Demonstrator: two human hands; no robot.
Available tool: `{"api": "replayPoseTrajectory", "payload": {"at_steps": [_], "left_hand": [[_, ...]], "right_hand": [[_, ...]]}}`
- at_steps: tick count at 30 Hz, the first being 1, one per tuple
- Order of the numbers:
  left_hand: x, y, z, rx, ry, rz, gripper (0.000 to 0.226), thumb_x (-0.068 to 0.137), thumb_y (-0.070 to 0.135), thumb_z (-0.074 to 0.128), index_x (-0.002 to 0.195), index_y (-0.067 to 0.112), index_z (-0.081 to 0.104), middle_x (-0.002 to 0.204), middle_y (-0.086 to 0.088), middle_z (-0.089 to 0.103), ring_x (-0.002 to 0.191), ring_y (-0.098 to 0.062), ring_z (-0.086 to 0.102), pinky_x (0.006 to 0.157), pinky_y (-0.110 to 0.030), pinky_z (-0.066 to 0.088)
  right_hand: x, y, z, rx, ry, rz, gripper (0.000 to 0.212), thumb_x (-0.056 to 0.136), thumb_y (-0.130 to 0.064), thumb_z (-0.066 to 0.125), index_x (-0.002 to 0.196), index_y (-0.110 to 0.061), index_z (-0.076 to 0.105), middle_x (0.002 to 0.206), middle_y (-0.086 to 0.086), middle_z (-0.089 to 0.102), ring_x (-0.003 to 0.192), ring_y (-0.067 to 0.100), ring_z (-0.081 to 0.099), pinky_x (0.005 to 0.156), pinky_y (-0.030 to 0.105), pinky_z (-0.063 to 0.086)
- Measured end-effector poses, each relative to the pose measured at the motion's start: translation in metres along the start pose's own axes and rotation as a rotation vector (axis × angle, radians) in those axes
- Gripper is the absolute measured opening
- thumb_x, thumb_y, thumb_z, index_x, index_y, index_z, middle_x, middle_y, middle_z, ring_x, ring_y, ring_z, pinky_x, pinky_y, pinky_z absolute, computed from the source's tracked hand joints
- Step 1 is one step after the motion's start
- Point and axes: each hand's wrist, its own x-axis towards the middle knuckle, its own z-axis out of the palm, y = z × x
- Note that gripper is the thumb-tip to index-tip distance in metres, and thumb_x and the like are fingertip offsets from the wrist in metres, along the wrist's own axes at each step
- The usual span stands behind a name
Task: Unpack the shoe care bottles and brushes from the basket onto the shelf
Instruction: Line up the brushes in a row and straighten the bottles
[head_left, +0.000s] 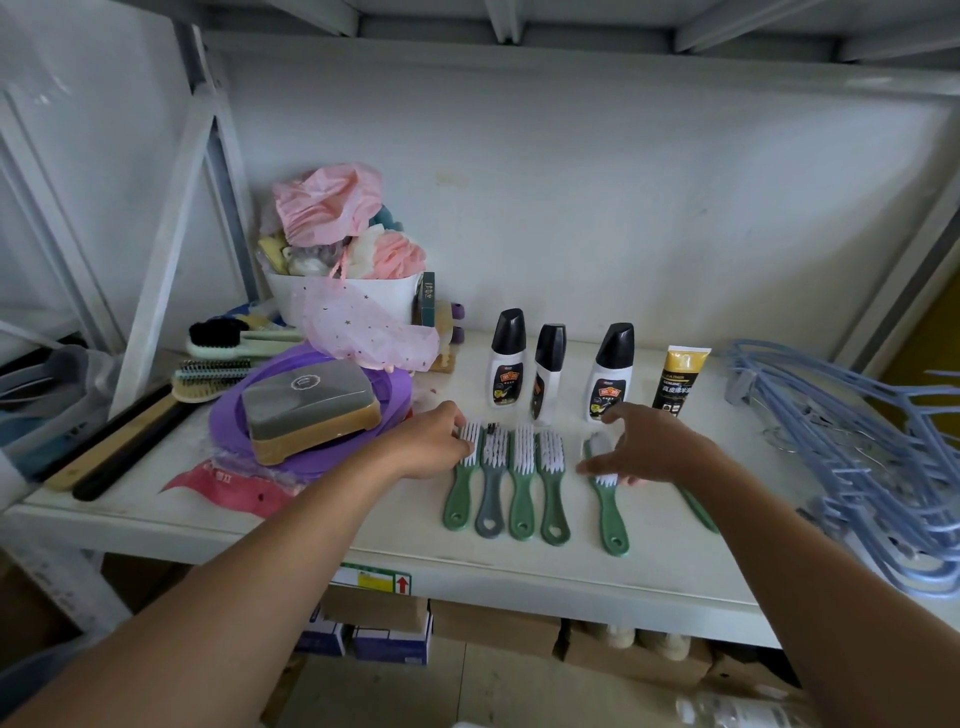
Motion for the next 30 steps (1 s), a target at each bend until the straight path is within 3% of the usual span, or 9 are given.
{"api": "replayPoseTrajectory", "payload": {"at_steps": [3,6,9,11,15,18,23,30], "left_hand": [[-0.001,-0.001,0.000,0.002,-0.002,-0.003,0.044,0.097,0.036,0.056,0.138,0.021,0.045,0.133,-0.003,0.058,0.113,-0.022,0.059,0.099,-0.040,0.051],[0.000,-0.001,0.000,0.008,0.003,0.000,0.046,0.097,0.037,0.056,0.138,0.021,0.045,0.134,-0.003,0.058,0.115,-0.022,0.058,0.099,-0.040,0.052],[0.000,-0.001,0.000,0.015,0.003,0.000,0.046,0.097,0.037,0.055,0.138,0.020,0.046,0.135,-0.004,0.058,0.116,-0.022,0.057,0.099,-0.039,0.051],[0.001,-0.001,0.000,0.026,0.004,0.002,0.046,0.097,0.037,0.055,0.139,0.021,0.045,0.135,-0.004,0.057,0.117,-0.022,0.056,0.100,-0.039,0.050],[0.002,-0.001,0.001,0.026,0.000,-0.002,0.047,0.097,0.038,0.055,0.140,0.021,0.045,0.137,-0.004,0.057,0.120,-0.022,0.055,0.102,-0.041,0.049],[0.003,-0.001,0.001,0.024,0.002,0.001,0.046,0.097,0.038,0.056,0.139,0.021,0.045,0.137,-0.004,0.057,0.120,-0.023,0.056,0.103,-0.042,0.048],[0.004,-0.002,0.001,0.017,0.000,0.004,0.045,0.097,0.037,0.056,0.137,0.020,0.046,0.135,-0.005,0.058,0.119,-0.023,0.056,0.102,-0.042,0.049],[0.006,-0.004,0.002,0.020,0.007,0.001,0.047,0.096,0.038,0.056,0.139,0.022,0.045,0.137,-0.005,0.058,0.120,-0.023,0.056,0.104,-0.040,0.047]], "right_hand": [[-0.004,0.004,-0.002,0.019,-0.076,-0.039,0.101,0.066,-0.043,0.090,0.150,-0.019,0.038,0.118,0.004,0.064,0.065,0.009,0.072,0.071,0.023,0.057],[-0.002,0.012,0.000,0.053,-0.106,-0.065,0.094,0.072,-0.028,0.089,0.150,-0.018,0.038,0.137,0.003,0.055,0.063,0.005,0.069,0.060,0.013,0.051],[0.002,0.016,0.003,0.016,-0.103,-0.107,0.089,0.077,-0.026,0.085,0.151,-0.019,0.037,0.144,-0.002,0.053,0.089,0.012,0.072,0.067,0.011,0.045],[0.005,0.017,0.005,0.010,-0.096,-0.130,0.089,0.077,-0.029,0.084,0.152,-0.020,0.037,0.144,-0.005,0.053,0.104,0.018,0.068,0.076,0.014,0.043],[0.010,0.018,0.009,0.015,-0.076,-0.150,0.089,0.074,-0.033,0.085,0.150,-0.023,0.040,0.142,-0.007,0.055,0.106,0.011,0.060,0.097,0.028,0.046],[0.011,0.016,0.011,0.021,-0.079,-0.157,0.087,0.075,-0.032,0.085,0.150,-0.022,0.040,0.142,-0.007,0.055,0.096,0.010,0.064,0.094,0.033,0.052],[0.011,0.012,0.013,0.025,-0.061,-0.167,0.088,0.076,-0.032,0.084,0.151,-0.020,0.039,0.143,-0.007,0.055,0.101,0.013,0.060,0.102,0.045,0.050],[0.013,0.009,0.018,0.033,-0.026,-0.182,0.083,0.078,-0.031,0.083,0.148,-0.018,0.042,0.140,-0.005,0.057,0.103,0.014,0.061,0.101,0.041,0.050]]}}
